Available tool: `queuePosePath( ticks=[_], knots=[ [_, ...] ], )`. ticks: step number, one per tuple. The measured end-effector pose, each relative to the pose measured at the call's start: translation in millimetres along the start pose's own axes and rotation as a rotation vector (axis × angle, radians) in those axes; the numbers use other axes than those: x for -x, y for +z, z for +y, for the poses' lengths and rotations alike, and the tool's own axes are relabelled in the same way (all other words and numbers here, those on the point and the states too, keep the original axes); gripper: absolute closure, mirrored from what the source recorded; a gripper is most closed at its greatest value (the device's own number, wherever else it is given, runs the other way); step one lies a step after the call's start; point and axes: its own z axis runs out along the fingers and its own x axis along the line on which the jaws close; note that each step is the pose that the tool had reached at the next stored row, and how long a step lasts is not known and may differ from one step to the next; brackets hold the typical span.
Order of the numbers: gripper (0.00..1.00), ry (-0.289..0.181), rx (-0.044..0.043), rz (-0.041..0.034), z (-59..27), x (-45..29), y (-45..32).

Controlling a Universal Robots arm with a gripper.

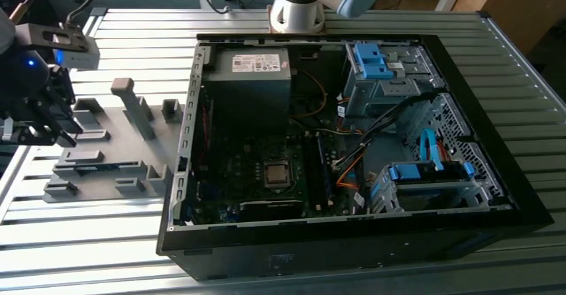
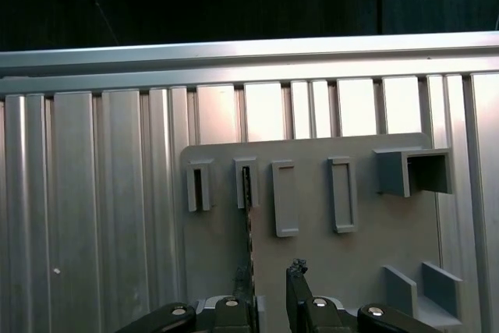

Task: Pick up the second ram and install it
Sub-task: 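Pick up the second ram and move it above second insertion slot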

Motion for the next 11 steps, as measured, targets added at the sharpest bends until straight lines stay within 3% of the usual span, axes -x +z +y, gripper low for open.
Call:
queuePosePath(
  ticks=[11],
  knots=[
    [0.68,0.0,0.0,0.0,-0.1,-0.1,3.5]
  ],
)
